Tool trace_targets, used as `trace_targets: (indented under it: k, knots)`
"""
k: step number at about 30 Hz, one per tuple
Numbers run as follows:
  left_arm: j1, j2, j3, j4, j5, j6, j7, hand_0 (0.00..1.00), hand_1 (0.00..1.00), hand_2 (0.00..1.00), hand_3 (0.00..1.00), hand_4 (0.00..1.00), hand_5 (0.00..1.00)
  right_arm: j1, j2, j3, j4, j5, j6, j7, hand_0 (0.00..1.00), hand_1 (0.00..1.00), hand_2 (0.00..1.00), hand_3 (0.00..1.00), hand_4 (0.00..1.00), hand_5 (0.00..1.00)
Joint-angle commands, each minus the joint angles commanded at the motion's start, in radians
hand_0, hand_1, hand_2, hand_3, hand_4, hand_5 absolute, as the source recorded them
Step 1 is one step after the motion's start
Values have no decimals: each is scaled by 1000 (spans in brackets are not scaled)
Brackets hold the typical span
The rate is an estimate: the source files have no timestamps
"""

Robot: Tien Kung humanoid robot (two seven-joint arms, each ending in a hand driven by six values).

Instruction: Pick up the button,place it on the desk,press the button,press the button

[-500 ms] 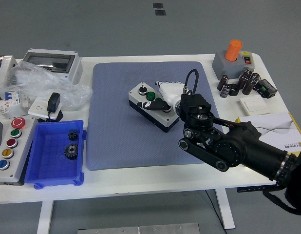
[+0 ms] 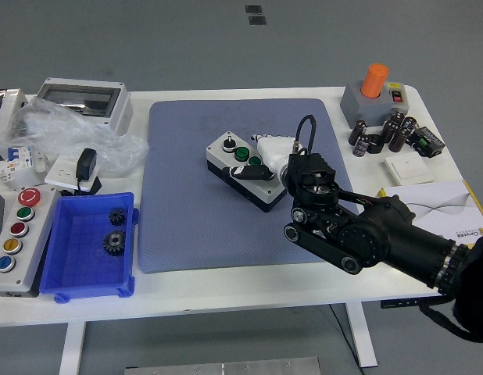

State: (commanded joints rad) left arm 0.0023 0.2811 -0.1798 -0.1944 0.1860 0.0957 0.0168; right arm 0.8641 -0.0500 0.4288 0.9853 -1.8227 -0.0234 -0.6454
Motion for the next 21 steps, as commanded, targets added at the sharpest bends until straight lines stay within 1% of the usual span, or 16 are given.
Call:
trace_targets:
  k: [3, 4, 9, 10, 14, 15, 16, 21]
  knots:
    - [0, 0, 0, 0, -1, 0, -1, 606, 620, 596, 617, 638, 442, 0, 2, -6, -6, 3, -13, 0, 791, 897, 985, 998, 998, 926]
    - [-1, 0, 1, 0, -1, 0, -2, 606, 620, 596, 617, 624, 434, 0, 3, -9, -8, 5, -16, 0, 679, 842, 947, 998, 998, 773]
    - [-1, 0, 1, 0, -1, 0, -4, 606, 620, 596, 617, 624, 434, -2, 7, -30, -13, 16, -15, 0, 679, 842, 947, 998, 998, 773]
    - [-1, 0, 1, 0, -2, 0, -5, 606, 620, 596, 616, 614, 432, -3, 9, -34, -12, 17, -14, 0, 600, 744, 907, 998, 998, 681]
    - [-1, 0, 3, 0, -4, 0, -6, 606, 620, 596, 616, 614, 432, -3, 12, -47, -7, 17, -17, 0, 600, 744, 907, 998, 998, 681]
    - [-1, 0, 3, 1, -4, 0, -6, 606, 620, 596, 616, 614, 432, -3, 13, -51, -6, 14, -23, 0, 600, 744, 907, 998, 998, 681]
    - [-1, 0, 3, 1, -4, 0, -7, 606, 621, 596, 616, 606, 431, -2, 14, -53, -6, 13, -28, 0, 576, 703, 869, 998, 998, 632]
    - [-2, 0, 3, 1, -5, 1, -9, 606, 621, 596, 616, 606, 431, -1, 16, -64, -13, 6, -61, 0, 576, 703, 869, 998, 998, 632]
